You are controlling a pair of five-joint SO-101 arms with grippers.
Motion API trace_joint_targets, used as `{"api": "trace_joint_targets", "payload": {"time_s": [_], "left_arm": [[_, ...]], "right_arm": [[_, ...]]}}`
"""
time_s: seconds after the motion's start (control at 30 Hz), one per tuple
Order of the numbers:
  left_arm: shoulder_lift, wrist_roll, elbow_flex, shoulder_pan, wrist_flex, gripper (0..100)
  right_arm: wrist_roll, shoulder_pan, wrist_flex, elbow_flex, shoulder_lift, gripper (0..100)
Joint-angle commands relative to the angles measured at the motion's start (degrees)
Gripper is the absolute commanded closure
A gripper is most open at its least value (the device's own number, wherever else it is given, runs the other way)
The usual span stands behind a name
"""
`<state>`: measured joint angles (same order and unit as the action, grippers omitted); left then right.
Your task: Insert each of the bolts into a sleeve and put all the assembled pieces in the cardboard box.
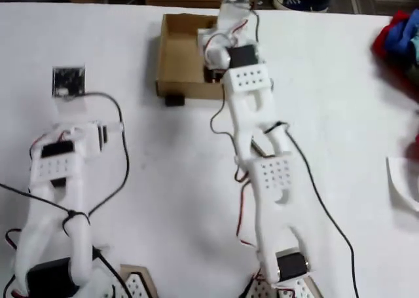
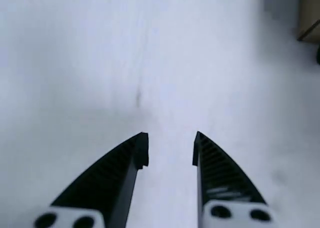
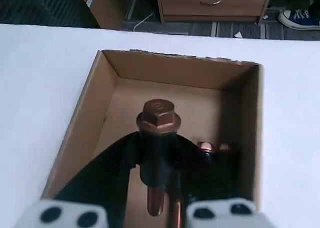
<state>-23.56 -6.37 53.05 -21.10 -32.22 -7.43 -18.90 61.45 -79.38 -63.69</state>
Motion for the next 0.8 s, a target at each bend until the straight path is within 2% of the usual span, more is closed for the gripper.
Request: {"api": "trace_joint_targets", "payload": {"time_s": [0.0, 0.3, 0.5, 0.77], "left_arm": [[-0.79, -0.26, 4.53, -0.18, 8.53, 84], [-0.53, -0.26, 5.05, -0.09, 10.02, 84], [-0.53, -0.26, 5.14, -0.09, 10.02, 84], [-0.44, -0.26, 5.14, 0.0, 10.02, 84]], "right_arm": [[1.93, -1.71, -0.13, -13.45, -8.13, 97.7], [1.93, -1.89, -5.23, -13.89, -10.95, 97.7], [1.67, -2.07, -5.32, -6.59, -10.68, 97.7], [1.58, -4.35, -7.6, -4.31, -10.95, 97.7]]}}
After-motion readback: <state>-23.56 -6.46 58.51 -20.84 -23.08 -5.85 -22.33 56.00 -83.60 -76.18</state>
